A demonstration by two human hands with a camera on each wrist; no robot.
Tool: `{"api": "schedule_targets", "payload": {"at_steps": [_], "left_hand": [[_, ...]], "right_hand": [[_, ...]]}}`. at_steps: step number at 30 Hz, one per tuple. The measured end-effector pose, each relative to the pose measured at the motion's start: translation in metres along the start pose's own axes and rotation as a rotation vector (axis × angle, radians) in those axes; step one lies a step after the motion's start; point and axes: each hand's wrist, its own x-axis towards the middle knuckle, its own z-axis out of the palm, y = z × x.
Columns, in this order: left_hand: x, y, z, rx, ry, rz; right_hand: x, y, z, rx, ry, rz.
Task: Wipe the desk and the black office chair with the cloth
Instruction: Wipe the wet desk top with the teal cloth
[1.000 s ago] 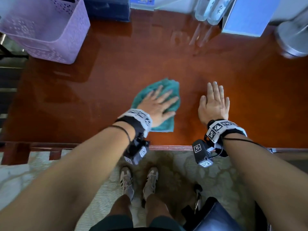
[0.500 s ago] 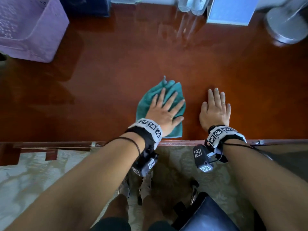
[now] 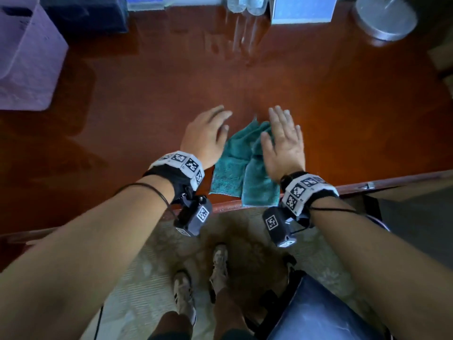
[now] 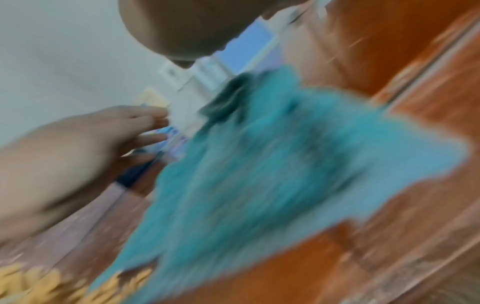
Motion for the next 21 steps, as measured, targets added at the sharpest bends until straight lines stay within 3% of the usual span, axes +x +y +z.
{"api": "schedule_targets", "payload": {"at_steps": [2,5,7,10,12,14,16,19,21], "left_hand": [[-0.001,-0.030,-0.004,0.224,-0.125,-0.083],[-0.011,-0.064,-0.003,0.334,-0.337,-0.174],[-0.015,-0.075,-0.005,0.337,-0.350,-0.134],[-0.015,-0.074,-0.003,0.316,-0.338,-0.120],[-0.015,-0.075,-0.003,0.321,-0.329,-0.121],[-0.015,-0.077,-0.003,0.317,-0.337,-0.109],[-0.016,-0.079,-0.003,0.304,-0.327,-0.101],[-0.015,-0.078,-0.004,0.276,-0.303,-0.114],[-0.014,-0.077,-0.004,0.275,-0.287,-0.114]], "right_hand": [[-0.015,-0.037,0.023,-0.031,-0.147,-0.122],[-0.034,-0.034,0.046,-0.269,-0.204,-0.049],[-0.033,0.001,0.034,-0.344,-0.144,0.103],[-0.040,0.052,0.007,-0.418,0.018,0.496],[-0.039,0.053,0.007,-0.395,0.061,0.679],[-0.037,0.022,0.026,-0.346,0.030,0.727],[-0.042,-0.027,0.052,-0.372,-0.009,0.540],[-0.063,-0.091,0.078,-0.321,-0.153,0.074],[-0.064,-0.087,0.070,-0.238,-0.217,-0.116]]}}
